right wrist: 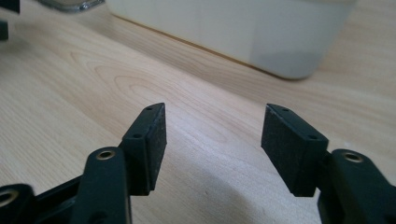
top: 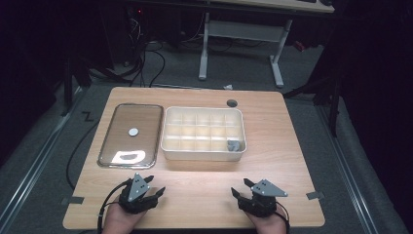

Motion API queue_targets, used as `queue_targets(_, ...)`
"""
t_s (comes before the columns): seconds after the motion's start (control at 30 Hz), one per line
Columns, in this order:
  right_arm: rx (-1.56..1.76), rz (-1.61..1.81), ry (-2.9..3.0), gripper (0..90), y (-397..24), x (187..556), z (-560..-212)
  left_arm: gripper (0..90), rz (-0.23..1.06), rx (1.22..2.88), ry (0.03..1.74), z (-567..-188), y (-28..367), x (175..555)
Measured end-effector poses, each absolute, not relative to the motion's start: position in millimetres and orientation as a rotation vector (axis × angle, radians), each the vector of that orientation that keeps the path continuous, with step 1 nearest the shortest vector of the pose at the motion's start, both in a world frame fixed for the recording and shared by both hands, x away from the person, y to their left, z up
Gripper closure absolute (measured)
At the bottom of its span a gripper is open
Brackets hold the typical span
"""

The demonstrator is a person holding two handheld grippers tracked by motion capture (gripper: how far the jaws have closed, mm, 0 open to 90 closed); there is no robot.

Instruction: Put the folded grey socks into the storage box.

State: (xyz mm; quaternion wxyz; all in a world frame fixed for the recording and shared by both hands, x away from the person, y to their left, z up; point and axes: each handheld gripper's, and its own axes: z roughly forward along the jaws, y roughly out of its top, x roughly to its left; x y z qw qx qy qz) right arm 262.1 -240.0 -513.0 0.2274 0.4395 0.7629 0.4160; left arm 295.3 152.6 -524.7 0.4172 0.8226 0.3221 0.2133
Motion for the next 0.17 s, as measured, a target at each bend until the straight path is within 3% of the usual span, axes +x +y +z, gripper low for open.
queue_targets(0.17,1.218,1.140,2.088,40.9,-237.6,266.8,-514.0,41.5,0.532,2.059,0.806,-522.9,156.2,292.1)
